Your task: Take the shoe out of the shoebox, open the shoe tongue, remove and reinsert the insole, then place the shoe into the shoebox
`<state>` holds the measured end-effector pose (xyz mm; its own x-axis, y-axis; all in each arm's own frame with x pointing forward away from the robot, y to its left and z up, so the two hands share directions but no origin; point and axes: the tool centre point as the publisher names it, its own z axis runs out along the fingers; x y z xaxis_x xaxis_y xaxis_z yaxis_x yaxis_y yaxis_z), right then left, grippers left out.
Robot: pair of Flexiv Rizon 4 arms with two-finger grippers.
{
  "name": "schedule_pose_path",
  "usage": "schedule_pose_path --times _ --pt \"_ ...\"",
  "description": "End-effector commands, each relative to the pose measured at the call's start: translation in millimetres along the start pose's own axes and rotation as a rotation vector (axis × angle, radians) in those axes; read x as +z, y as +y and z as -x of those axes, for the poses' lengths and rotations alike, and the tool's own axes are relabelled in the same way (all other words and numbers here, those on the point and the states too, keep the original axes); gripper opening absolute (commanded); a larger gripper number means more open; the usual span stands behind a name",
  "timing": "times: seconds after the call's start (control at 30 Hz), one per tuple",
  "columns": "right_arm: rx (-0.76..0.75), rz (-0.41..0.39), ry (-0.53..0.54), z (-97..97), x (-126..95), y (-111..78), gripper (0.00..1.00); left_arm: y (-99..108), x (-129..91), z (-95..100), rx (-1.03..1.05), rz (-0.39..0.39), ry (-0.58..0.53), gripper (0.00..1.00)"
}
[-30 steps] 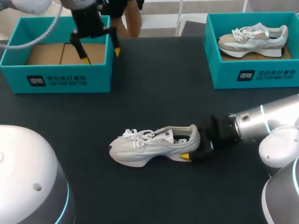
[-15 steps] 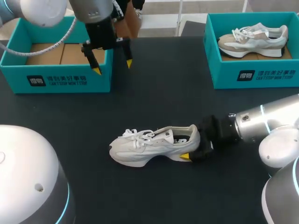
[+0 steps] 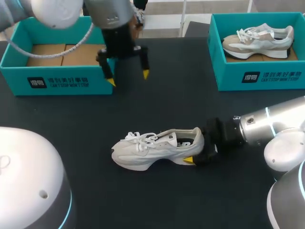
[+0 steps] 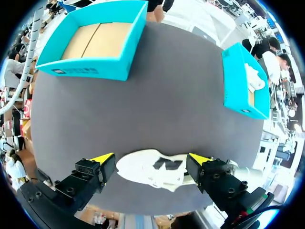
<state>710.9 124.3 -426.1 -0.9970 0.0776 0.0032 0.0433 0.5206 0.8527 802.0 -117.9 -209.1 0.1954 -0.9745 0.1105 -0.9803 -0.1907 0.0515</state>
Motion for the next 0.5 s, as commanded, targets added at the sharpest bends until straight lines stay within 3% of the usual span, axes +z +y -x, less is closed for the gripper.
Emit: schedule_pose_path --times 0.03,0.3,0.5 --pt "0.000 -0.004 -0.004 -0.4 6.9 -3.7 0.00 24.5 4.5 -21.5 0.014 0.001 -0.060 1.00" --pt "0.000 -0.004 -0.004 -0.4 6.9 -3.7 0.00 60.4 29.9 -43.0 0.068 0.004 -0.114 1.00" --pt "0.000 -0.004 -0.004 -0.4 6.9 -3.7 0.00 70.9 51.7 -49.2 0.081 0.010 -0.106 1.00"
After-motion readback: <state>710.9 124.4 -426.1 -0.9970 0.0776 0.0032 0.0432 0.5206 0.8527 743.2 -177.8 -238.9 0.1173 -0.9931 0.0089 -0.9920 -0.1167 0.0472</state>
